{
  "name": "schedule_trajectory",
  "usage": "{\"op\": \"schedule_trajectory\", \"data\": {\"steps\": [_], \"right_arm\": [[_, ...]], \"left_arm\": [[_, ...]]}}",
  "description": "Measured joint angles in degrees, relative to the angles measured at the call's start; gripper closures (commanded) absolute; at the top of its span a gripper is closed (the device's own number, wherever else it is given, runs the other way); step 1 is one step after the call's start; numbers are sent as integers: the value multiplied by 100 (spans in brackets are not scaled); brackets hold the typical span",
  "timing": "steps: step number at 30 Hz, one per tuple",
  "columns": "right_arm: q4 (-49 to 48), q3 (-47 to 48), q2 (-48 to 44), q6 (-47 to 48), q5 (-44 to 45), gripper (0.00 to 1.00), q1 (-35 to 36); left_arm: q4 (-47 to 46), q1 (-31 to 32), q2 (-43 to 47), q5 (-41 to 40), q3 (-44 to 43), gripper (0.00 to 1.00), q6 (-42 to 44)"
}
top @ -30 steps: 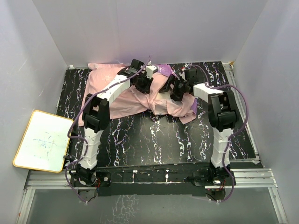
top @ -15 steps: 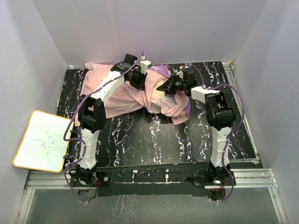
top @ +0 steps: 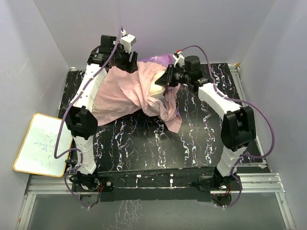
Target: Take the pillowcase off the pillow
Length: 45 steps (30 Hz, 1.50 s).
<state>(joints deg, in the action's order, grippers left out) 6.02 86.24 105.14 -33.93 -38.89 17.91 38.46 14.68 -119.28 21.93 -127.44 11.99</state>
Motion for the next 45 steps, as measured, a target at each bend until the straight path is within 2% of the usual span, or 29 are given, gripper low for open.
{"op": "schedule_trajectory", "data": {"steps": [7, 10, 21, 25, 30, 35, 45], "right_arm": [[796, 50, -664, 1185, 632, 92, 887], [1023, 0, -876, 1550, 739, 92, 1134], [1373, -52, -1163, 2166, 527, 92, 1091], [1379, -52, -1163, 2205, 420, 92, 1093], [1552, -52, -1161, 2203, 389, 92, 1091], [1587, -52, -1161, 2201, 376, 92, 1084], [1300, -492, -1307, 2155, 479, 92, 1078]], "left_arm": [[-109, 157, -20, 310, -688, 25, -142], [-208, 219, -20, 531, -763, 25, -214], [247, 369, -20, 1432, -595, 31, 101], [240, 426, -22, 1587, -175, 43, 186], [35, 535, -90, 1456, 33, 77, 190], [-584, 590, -140, 946, 116, 100, 101], [-1777, 573, -140, -415, 269, 100, 177]]}}
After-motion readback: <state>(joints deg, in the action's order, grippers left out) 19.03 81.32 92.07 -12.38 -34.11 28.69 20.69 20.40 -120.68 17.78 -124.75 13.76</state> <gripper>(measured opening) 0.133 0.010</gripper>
